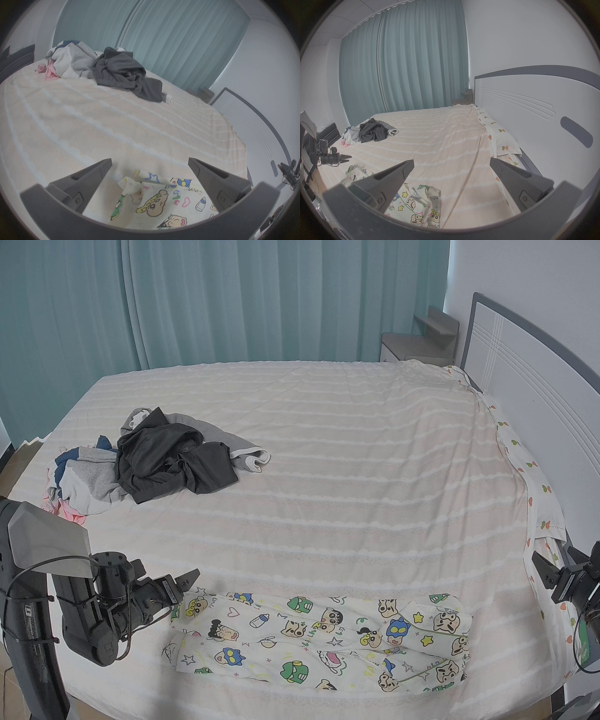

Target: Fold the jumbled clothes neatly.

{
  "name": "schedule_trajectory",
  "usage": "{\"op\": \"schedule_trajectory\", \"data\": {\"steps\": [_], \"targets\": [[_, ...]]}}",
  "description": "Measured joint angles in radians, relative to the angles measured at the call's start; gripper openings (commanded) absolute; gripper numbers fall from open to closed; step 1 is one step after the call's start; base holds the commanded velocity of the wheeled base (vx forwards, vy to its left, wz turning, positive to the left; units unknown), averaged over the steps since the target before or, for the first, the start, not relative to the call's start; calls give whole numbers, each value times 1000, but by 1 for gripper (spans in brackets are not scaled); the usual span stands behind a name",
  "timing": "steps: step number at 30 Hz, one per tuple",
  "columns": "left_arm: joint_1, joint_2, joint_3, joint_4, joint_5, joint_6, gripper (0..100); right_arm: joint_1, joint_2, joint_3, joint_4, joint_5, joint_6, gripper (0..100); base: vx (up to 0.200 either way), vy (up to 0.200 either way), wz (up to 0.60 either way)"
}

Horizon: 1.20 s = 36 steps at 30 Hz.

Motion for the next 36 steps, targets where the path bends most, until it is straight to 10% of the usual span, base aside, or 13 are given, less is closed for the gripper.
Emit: {"op": "schedule_trajectory", "data": {"steps": [33, 34, 36], "targets": [[-114, 100, -63, 0, -10, -23, 100, 0, -6, 0, 3, 0, 0, 100, 0, 0, 0], [-114, 101, -60, 0, -9, -26, 0, 0, -6, 0, 3, 0, 0, 100, 0, 0, 0], [-114, 103, -58, 0, -9, -40, 0, 0, -6, 0, 3, 0, 0, 100, 0, 0, 0]]}}
